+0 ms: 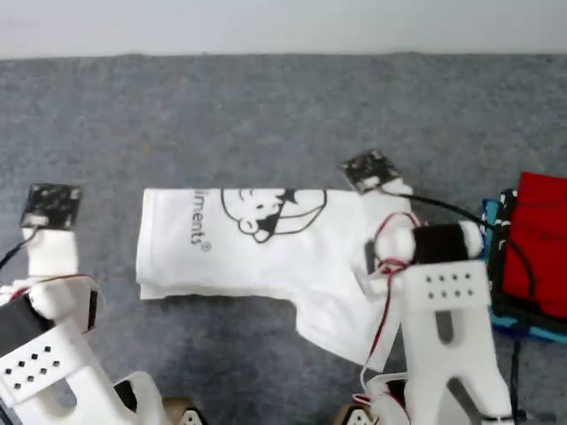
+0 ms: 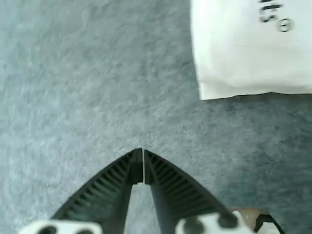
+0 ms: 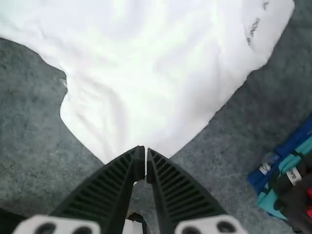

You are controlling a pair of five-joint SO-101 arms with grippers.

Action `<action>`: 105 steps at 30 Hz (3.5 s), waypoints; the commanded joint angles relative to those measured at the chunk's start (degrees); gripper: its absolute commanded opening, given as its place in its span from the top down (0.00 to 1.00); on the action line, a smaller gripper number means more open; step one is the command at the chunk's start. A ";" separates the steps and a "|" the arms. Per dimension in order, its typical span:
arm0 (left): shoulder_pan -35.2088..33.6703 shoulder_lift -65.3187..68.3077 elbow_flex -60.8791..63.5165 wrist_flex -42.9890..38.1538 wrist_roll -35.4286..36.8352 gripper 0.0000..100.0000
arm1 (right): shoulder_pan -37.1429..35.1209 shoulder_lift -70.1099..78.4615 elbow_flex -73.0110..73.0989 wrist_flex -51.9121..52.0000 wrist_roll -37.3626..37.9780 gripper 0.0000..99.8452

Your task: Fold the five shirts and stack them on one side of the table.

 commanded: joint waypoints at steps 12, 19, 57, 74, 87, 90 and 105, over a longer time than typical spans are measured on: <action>-1.23 -0.79 -0.13 -0.79 -0.44 0.99 | 2.24 21.85 -0.26 -9.01 -0.44 0.99; -1.23 -0.79 -0.22 -0.79 -0.44 0.99 | 10.42 26.68 -0.26 -12.97 5.80 0.99; -1.23 -0.79 -0.22 -0.79 -0.44 0.99 | -19.03 30.73 -7.65 -0.57 3.43 0.99; -1.23 -0.79 -0.13 -0.79 -0.44 0.99 | -26.59 32.22 -7.47 -3.30 2.90 0.92; -1.23 -0.79 -0.13 -0.79 -0.44 0.99 | -26.68 41.45 -7.82 -5.93 -0.18 0.88; -1.23 -0.79 -0.13 -0.79 -0.44 0.99 | -26.77 43.12 -7.82 -7.69 -0.35 0.88; -1.23 -0.79 -0.13 -0.79 -0.44 0.99 | -30.55 46.37 -7.82 -9.71 -0.18 0.97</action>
